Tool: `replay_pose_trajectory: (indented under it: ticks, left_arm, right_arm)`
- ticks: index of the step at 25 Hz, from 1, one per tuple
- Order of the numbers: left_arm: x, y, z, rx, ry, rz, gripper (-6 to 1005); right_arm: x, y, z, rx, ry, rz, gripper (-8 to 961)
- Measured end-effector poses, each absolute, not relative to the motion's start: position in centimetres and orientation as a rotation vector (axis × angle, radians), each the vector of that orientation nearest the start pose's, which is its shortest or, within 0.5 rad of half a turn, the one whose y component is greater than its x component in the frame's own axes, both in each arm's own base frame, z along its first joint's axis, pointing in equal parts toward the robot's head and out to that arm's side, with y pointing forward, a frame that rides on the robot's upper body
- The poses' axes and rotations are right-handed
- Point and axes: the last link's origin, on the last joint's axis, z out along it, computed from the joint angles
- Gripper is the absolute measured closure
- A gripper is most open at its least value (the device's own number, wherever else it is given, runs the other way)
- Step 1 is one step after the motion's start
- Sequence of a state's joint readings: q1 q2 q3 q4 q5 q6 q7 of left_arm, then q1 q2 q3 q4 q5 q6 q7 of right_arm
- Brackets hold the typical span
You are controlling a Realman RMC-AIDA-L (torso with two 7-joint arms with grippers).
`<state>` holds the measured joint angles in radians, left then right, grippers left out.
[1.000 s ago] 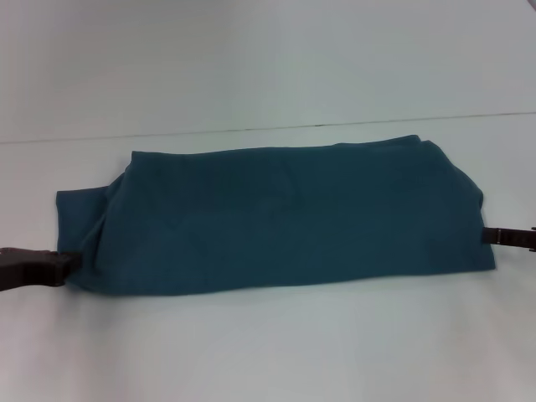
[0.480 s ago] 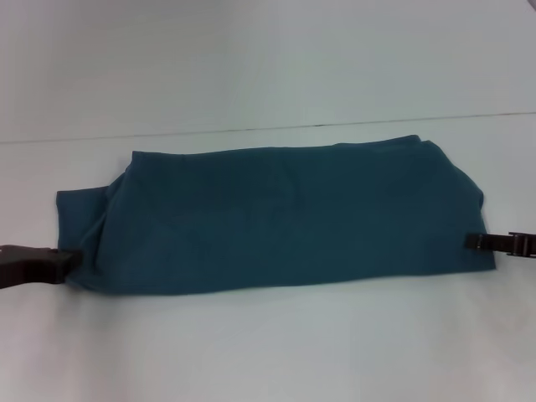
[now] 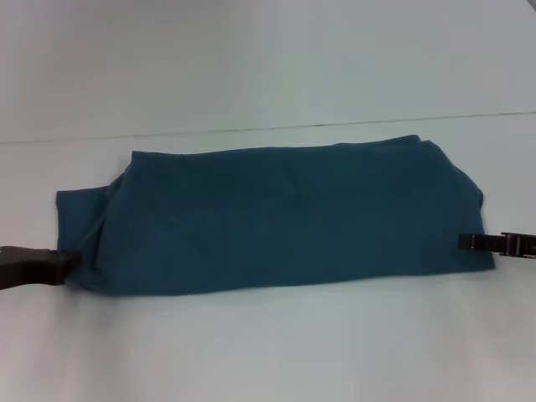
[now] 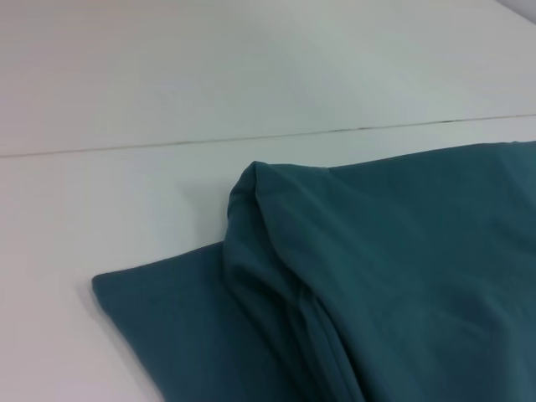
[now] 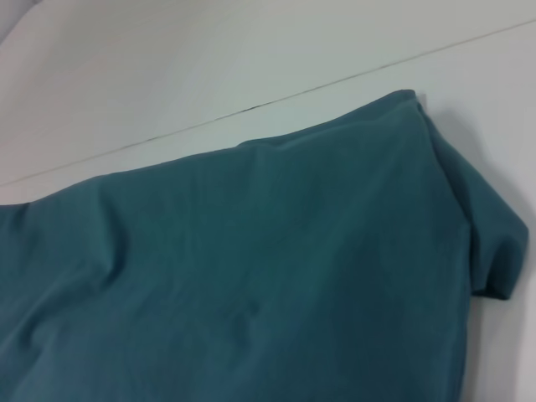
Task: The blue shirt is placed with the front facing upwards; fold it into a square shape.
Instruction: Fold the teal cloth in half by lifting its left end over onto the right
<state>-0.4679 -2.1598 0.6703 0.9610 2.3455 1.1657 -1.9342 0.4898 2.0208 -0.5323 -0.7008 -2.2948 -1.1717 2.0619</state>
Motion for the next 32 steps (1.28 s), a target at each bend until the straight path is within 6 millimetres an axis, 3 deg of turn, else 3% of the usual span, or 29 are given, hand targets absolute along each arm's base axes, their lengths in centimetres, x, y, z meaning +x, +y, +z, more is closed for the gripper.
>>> replay_pose_trajectory:
  ticks: [4, 14, 17, 23, 32]
  left_arm:
    - [-31.5, 35.7, 3.0, -2.22, -1.13, -0.234, 1000]
    - [-31.6, 35.8, 3.1, -2.218, -1.124, -0.232, 999]
    - [-31.9, 35.8, 3.3, -2.195, -1.129, -0.231, 1000]
    - [-32.7, 35.4, 3.9, -2.148, -1.158, -0.245, 1000]
    - [-33.8, 34.7, 4.2, -2.116, -1.185, -0.235, 999]
  right_arm:
    - [35.9, 35.1, 4.9, -2.016, 1.502, 0.385, 307]
    - [35.5, 35.5, 4.4, -2.01, 1.497, 0.396, 537]
    - [35.6, 35.5, 4.6, -2.003, 1.498, 0.4, 776]
    - [35.9, 35.4, 5.0, -1.989, 1.498, 0.402, 947]
    - [36.0, 35.4, 5.1, -1.986, 1.496, 0.402, 940]
